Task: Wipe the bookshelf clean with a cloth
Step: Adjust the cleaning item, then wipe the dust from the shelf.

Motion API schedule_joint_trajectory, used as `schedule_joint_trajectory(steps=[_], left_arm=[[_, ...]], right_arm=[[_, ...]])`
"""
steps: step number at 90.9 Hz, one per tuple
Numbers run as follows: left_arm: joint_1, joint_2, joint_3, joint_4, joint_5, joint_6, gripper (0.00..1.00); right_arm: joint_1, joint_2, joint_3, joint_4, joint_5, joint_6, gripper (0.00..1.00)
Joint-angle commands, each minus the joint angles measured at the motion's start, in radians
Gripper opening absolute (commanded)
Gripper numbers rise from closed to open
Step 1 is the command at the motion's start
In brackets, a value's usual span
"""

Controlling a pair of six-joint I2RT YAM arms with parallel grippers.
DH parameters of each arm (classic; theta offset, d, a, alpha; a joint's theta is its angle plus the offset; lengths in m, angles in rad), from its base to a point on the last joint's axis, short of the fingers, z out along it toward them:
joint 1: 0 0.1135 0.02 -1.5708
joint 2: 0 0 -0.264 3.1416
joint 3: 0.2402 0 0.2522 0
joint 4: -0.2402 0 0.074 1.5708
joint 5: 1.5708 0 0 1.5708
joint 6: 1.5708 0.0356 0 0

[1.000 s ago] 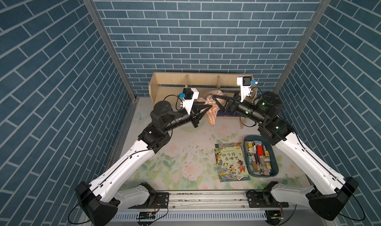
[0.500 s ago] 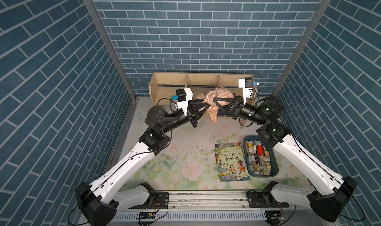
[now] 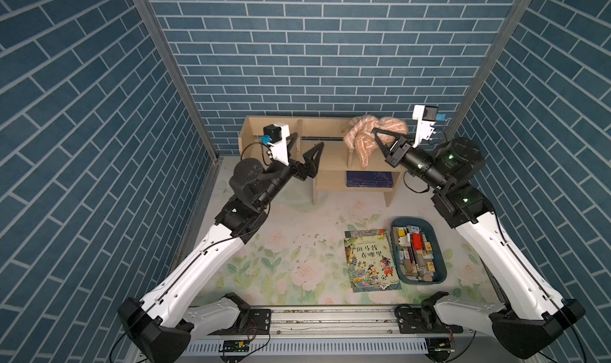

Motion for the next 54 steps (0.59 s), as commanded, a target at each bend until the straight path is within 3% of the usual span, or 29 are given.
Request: schedule_joint_trajectory(steps=[1, 10, 27, 41, 54], left_arm=[[0.121, -0.024, 0.046, -0.172, -0.311, -0.028, 0.91], [0.253, 0.008, 0.039, -0.219, -0.354, -0.041, 0.89], [0.487, 0.13, -0.03, -0.206, -0.101, -0.155, 0.78], [0.567, 0.17, -0.107, -0.1, -0.025, -0.207, 0.79], [0.583, 0.23, -0.128, -0.022, 0.058, -0.206, 0.79]], right_arm=[[-0.016, 0.01, 0.078, -0.216, 0.264, -0.128, 0.0], [-0.029, 0.071, 0.113, -0.3, 0.362, -0.155, 0.0], [-0.066, 0.174, 0.085, -0.324, 0.383, -0.185, 0.0], [-0.106, 0.242, 0.055, -0.335, 0.377, -0.187, 0.0], [-0.13, 0.278, 0.032, -0.343, 0.383, -0.191, 0.0]])
